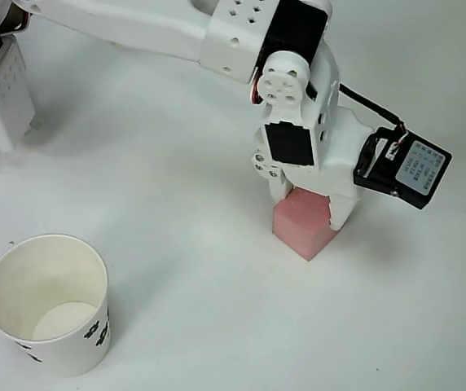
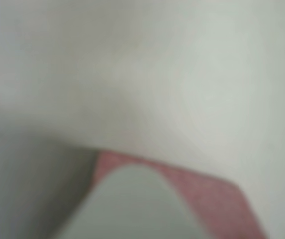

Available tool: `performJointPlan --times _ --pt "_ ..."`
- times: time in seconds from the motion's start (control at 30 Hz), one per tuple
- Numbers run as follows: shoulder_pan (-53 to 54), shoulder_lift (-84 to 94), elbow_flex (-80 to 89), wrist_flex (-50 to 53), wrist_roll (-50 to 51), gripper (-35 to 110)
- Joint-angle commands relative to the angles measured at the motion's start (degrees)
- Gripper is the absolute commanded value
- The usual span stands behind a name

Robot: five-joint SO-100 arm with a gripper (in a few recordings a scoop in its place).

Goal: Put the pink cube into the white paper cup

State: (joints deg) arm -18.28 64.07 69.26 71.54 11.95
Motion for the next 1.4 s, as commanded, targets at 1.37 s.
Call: performJointPlan --times 1.37 --pt "25.31 59.94 29.44 12.22 -27.69 7"
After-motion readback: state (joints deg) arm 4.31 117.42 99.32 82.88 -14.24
